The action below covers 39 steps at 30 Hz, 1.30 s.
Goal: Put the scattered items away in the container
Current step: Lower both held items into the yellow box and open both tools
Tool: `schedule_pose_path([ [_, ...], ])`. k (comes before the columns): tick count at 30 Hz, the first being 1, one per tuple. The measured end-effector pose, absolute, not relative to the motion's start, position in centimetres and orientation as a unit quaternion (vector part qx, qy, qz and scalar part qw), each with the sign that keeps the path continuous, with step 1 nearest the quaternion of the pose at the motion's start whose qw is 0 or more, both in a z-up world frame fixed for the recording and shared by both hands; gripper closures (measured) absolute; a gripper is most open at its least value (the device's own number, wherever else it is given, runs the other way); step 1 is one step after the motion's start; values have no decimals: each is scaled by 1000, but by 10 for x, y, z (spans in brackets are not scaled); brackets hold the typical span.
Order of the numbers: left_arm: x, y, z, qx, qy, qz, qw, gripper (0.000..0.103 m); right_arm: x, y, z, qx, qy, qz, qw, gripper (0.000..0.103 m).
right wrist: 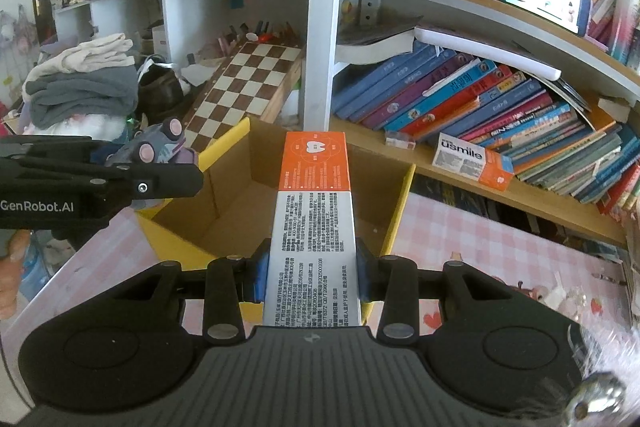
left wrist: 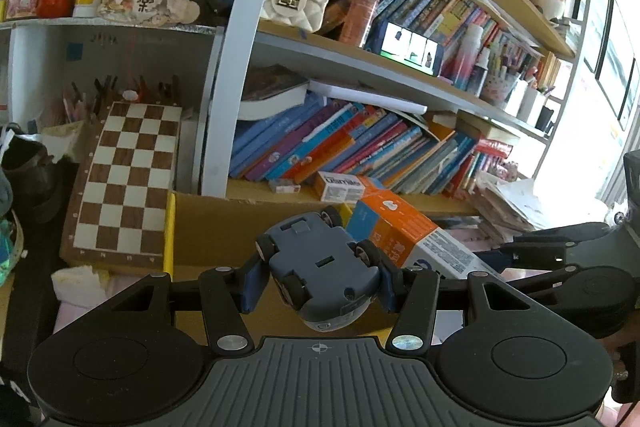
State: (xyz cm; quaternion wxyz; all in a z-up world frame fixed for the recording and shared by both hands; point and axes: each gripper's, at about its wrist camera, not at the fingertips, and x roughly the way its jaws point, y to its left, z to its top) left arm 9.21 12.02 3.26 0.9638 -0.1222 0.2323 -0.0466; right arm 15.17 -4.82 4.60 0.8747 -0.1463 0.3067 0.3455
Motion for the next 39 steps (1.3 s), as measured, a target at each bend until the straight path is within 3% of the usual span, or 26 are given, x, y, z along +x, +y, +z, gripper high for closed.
schedule_pose_path([
  [26, 196, 145, -17, -80, 308, -27, 948, 50, 244, 12, -11, -192, 360, 342, 847, 66],
  [39, 217, 142, -44, -57, 363, -38, 929, 50, 269, 35, -44, -265, 390, 356, 807, 66],
])
